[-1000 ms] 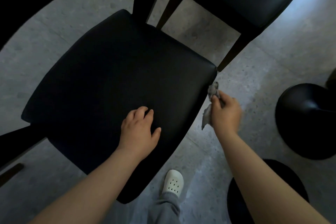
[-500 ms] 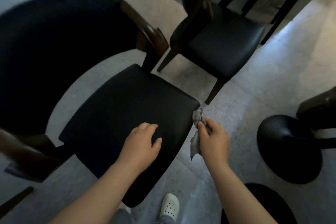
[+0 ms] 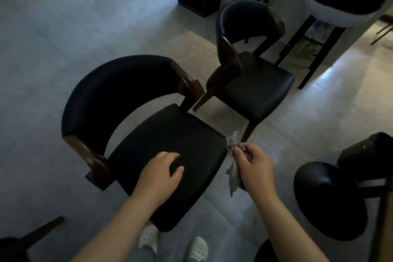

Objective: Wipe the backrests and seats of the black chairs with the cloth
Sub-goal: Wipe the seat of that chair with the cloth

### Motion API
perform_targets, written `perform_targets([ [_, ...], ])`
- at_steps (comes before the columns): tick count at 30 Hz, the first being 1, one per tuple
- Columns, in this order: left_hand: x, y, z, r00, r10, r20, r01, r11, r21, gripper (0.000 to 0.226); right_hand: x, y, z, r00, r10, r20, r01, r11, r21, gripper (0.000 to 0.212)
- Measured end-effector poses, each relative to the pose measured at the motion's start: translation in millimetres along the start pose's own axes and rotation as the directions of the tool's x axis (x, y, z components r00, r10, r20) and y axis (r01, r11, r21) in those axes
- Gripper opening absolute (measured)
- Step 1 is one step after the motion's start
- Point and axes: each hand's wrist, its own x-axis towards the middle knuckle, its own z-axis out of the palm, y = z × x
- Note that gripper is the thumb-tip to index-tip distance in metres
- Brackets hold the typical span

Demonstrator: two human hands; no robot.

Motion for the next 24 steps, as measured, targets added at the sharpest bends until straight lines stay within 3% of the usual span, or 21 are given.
perform_targets([
  [3, -14.5, 6.9, -11.9, 1.000, 0.005, -0.015, -0.005, 1.000, -0.019, 0.044, -10.1, -19.1, -14.4, 0.999, 0.000, 0.047, 0.000, 1.000, -0.007, 0.008],
  [13, -55.8, 31.7, -34.1, 0.994, 0.044, -0.097, -0.055, 0.992, -0.112, 0.041, -42.1, -57.5, -39.7, 0.978, -0.019, 0.207, 0.017, 1.000, 0.015, 0.010],
  [24, -70.1, 11.6, -58.2, 0.982, -0.058, -0.182, 0.032, 0.989, -0.144, 0.041, -45.0, -93.1, -19.8, 0.940, -0.121, 0.320, 0.155, 0.985, -0.080, 0.019],
])
